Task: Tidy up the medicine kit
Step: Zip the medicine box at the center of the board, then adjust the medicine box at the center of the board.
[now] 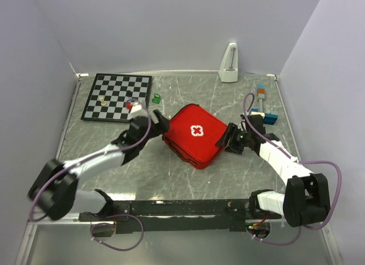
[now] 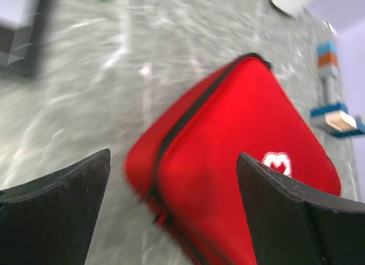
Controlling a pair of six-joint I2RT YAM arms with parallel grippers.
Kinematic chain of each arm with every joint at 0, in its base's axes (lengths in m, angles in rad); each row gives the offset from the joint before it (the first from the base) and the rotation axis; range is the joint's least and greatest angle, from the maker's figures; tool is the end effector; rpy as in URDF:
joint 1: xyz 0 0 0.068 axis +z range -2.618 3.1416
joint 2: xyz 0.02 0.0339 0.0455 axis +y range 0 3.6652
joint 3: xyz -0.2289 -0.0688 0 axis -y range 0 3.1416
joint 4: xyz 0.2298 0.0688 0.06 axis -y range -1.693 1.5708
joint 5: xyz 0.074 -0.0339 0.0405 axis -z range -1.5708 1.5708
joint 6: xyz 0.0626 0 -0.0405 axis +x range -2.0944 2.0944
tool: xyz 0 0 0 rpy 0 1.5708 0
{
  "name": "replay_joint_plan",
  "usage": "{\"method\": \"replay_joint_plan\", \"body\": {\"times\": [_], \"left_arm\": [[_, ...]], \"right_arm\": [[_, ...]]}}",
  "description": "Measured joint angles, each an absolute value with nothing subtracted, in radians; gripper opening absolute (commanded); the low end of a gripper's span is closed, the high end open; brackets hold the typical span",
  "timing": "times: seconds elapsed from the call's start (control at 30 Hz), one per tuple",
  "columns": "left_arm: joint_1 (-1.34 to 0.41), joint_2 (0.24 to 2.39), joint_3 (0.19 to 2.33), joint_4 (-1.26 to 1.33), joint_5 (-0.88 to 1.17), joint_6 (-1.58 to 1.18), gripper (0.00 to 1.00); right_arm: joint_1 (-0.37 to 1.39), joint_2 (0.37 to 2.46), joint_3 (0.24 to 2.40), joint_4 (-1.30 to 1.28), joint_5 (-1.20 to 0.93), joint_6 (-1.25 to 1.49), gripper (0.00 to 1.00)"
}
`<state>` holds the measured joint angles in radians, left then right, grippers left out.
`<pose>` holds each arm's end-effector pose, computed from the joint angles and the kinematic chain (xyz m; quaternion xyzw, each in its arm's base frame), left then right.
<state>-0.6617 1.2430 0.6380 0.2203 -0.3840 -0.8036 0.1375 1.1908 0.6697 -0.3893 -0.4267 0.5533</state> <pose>0.2446 -0.1608 0.1993 -0.1641 0.8044 -0.2493 0.5137 0.2388 0.0592 0.1603 0.1237 0.9188 0.2958 0.2303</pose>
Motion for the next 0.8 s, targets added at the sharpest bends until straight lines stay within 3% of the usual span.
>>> {"method": "replay_joint_plan", "body": {"times": [0.27,0.43,0.6,0.8], "left_arm": [[-0.499,1.611,0.913,0.289,0.025,-0.705,0.88],[-0.492,1.74,0.979,0.289,0.242,-0.646,0.76],[-0.491,1.776,0.976,0.304,0.314,-0.6,0.58],[-0.5,1.667,0.796,0.432,0.311,-0.615,0.51]], "right_arm": [[0.138,1.208,0.67,-0.359,-0.437,0.557,0.67],[0.138,1.261,0.683,-0.325,-0.455,0.559,0.67],[0.137,1.326,0.726,-0.327,-0.464,0.561,0.68],[0.137,1.42,0.852,-0.371,-0.391,0.541,0.68]]}}
